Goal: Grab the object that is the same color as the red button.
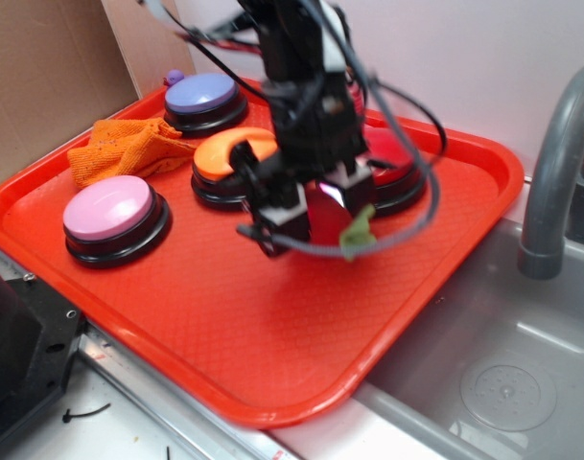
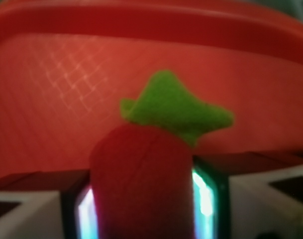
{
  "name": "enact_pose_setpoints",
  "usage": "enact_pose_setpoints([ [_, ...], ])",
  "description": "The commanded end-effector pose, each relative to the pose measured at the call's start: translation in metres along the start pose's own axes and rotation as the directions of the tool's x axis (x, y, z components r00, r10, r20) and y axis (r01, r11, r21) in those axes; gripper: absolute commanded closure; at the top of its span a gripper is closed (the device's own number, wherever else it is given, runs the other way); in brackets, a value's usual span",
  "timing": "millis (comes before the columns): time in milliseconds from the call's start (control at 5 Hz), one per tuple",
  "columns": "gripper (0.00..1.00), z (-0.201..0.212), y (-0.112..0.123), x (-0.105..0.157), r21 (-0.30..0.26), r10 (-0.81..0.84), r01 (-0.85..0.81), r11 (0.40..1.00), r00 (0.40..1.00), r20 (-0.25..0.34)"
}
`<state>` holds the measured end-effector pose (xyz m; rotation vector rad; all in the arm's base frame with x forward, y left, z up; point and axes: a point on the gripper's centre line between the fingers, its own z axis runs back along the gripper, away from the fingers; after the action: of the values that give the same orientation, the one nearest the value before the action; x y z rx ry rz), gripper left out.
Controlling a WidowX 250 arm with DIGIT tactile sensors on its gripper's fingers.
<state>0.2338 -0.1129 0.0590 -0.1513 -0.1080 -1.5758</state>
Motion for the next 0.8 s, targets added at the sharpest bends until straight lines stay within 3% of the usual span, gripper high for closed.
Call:
enact_pose_setpoints([
  [0,1.0,0.101,-0.045,0.017,0.139,0.463,-0.441,0.886,0.851,-0.247],
  [200,1.0,0.143,-0.054,0.02,0.067,0.661,-0.663,0.746,0.723,-0.204],
  [400,1.0,0.169,-0.063,0.008,0.0,0.823,-0.83,0.558,0.553,-0.127],
  [600,1.0,0.177,-0.067,0.002,0.032,0.939,-0.94,0.34,0.337,-0.073],
])
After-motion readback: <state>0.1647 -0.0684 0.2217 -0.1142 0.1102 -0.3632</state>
